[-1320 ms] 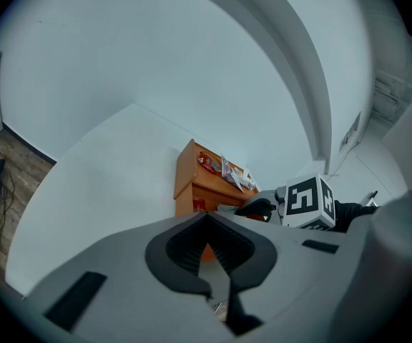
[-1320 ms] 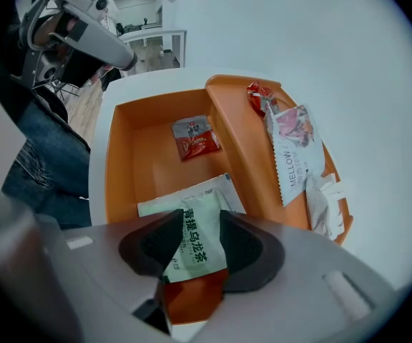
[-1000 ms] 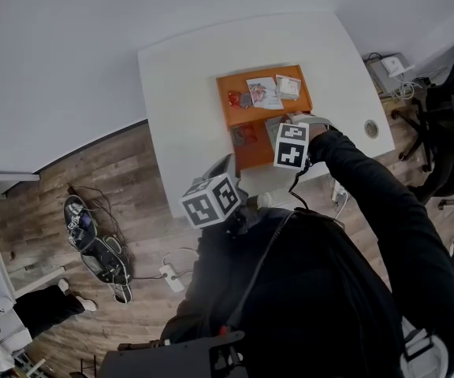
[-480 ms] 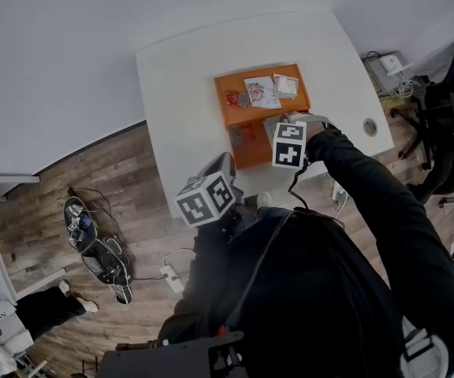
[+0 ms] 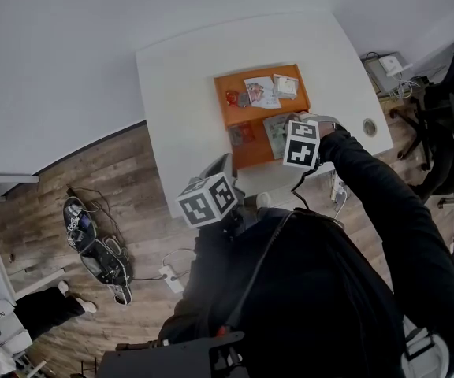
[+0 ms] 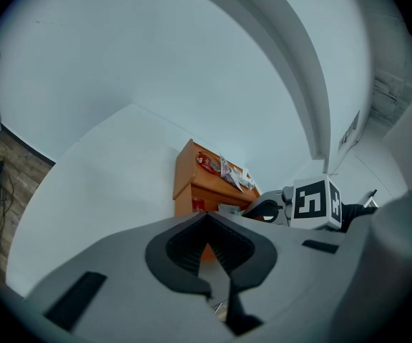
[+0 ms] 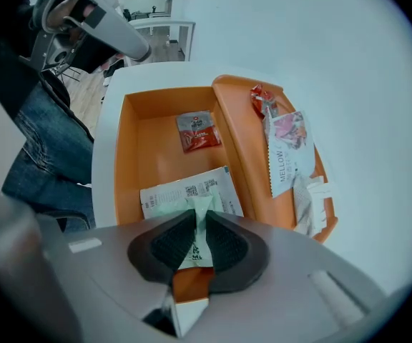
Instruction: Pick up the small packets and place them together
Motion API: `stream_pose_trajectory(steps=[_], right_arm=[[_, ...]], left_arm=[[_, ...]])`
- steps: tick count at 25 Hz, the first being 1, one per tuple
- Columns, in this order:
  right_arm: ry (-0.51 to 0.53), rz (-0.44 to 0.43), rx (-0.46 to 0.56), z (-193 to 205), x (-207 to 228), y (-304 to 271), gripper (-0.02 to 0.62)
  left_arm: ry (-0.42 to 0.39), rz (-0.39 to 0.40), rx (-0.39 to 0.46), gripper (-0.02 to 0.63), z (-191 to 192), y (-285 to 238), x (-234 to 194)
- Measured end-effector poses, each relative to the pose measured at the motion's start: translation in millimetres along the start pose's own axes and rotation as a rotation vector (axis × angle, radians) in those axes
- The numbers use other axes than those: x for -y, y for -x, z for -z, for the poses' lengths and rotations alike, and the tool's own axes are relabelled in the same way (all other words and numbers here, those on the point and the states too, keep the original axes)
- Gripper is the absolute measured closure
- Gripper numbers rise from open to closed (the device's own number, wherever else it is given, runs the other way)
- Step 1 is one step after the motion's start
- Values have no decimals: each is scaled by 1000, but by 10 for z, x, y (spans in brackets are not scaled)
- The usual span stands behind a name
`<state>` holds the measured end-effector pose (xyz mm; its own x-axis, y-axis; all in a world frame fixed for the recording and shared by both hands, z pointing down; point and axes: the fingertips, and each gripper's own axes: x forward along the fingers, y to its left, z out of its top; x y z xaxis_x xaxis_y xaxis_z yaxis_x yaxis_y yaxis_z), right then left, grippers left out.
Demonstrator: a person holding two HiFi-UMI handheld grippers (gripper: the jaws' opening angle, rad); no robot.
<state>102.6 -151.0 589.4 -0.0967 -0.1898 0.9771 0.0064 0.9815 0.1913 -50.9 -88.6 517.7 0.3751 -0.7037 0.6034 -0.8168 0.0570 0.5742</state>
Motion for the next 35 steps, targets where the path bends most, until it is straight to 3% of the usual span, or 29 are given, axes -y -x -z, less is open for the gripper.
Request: stream_pose_trajectory(steps=[13, 23, 35], right_arm=[[-39, 26, 143, -153, 75, 536, 543], [-71, 103, 336, -833, 630, 1132, 543], [-57, 92, 281, -1352, 1049, 784, 541]], left_arm=[[1, -1, 1, 607, -9, -10, 7], [4, 5, 1, 607, -9, -16, 36], [27, -6, 17, 607, -6, 15, -59]])
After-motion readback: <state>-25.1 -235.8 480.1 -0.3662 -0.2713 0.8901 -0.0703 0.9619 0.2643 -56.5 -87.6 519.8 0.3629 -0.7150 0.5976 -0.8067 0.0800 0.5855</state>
